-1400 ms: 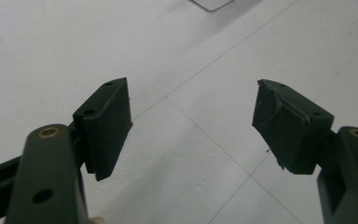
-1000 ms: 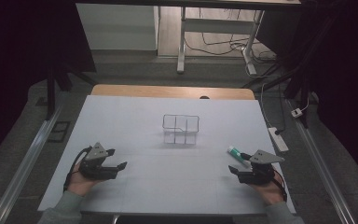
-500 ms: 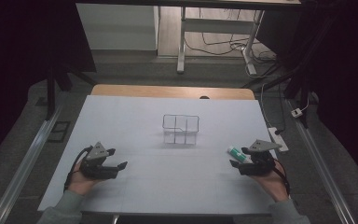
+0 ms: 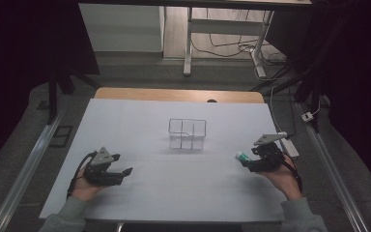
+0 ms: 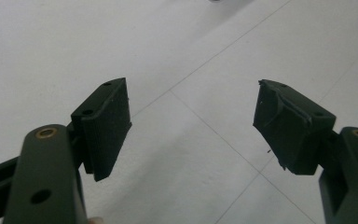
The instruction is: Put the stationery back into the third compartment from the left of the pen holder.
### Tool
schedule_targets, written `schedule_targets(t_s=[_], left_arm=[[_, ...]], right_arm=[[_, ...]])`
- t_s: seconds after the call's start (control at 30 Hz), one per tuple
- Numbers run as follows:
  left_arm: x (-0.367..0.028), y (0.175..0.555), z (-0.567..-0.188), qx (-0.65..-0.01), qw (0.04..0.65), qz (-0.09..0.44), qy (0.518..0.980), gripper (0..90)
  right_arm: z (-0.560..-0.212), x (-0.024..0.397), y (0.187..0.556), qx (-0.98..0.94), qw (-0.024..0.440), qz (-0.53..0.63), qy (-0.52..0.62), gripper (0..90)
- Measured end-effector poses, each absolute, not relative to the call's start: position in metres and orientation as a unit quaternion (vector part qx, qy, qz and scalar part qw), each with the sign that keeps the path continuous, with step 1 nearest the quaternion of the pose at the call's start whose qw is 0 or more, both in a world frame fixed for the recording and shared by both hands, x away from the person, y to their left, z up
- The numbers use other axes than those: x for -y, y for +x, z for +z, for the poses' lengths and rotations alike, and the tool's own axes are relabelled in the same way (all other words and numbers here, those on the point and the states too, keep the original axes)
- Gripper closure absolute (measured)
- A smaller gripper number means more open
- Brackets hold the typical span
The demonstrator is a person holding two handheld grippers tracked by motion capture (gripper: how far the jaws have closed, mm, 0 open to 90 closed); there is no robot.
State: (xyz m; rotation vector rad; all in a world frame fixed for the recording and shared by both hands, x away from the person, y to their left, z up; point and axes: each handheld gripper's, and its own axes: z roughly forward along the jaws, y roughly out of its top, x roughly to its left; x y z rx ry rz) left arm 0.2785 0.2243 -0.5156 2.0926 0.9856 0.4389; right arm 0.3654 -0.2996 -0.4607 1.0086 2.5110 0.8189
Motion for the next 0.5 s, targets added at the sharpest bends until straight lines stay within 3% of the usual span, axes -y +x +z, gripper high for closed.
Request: schedule_targets(t_s=[0.5], left_arm=[[-0.225,0.279,-0.516,-0.390,0.379,0.177,0.820,26.9]], right_arm=[[-0.475,0.322,0.381,-0.880,0.148,0.242,0.382,29.6]])
